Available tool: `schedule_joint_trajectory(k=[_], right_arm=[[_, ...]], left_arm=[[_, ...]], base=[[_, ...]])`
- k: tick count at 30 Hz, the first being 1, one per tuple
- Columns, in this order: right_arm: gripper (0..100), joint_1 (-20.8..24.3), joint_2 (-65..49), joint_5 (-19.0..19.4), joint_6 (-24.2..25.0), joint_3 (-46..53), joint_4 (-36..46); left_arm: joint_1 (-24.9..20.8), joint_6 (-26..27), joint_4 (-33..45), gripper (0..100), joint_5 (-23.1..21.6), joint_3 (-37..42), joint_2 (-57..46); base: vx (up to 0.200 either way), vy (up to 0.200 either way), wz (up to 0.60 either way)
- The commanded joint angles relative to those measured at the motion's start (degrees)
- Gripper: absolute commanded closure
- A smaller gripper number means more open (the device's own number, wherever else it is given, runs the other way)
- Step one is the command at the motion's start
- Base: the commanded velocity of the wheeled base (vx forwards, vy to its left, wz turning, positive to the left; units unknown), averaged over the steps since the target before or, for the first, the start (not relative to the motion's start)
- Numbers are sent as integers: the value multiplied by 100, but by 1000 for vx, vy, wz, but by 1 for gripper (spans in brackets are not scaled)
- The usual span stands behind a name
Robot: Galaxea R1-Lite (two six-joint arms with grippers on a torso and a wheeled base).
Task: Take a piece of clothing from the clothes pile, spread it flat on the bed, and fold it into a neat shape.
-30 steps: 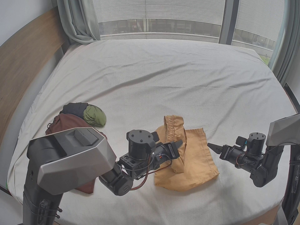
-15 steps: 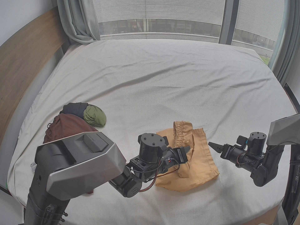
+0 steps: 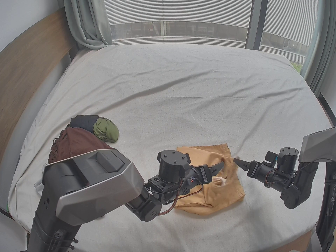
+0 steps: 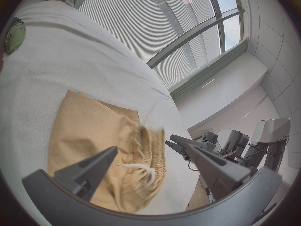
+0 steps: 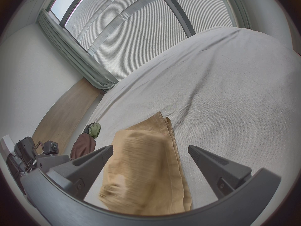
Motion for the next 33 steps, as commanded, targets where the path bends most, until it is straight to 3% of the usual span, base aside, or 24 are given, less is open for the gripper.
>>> schedule_joint_trajectory(k=[1, 10, 23, 33], right_arm=[[0, 3, -6, 3, -1, 0, -3], [0, 38, 3, 3, -1, 17, -3], [0, 117, -6, -6, 8, 61, -3], [0, 345, -137, -85, -1, 193, -3]], left_arm=[[6, 4, -31, 0, 132, -3, 25], [155, 92, -154, 0, 326, 295, -107], [753, 303, -259, 0, 273, 1693, -1215], [1781, 777, -954, 0, -246, 3257, -2102]], base=[[0, 0, 0], [0, 0, 0], [0, 0, 0], [0, 0, 0]])
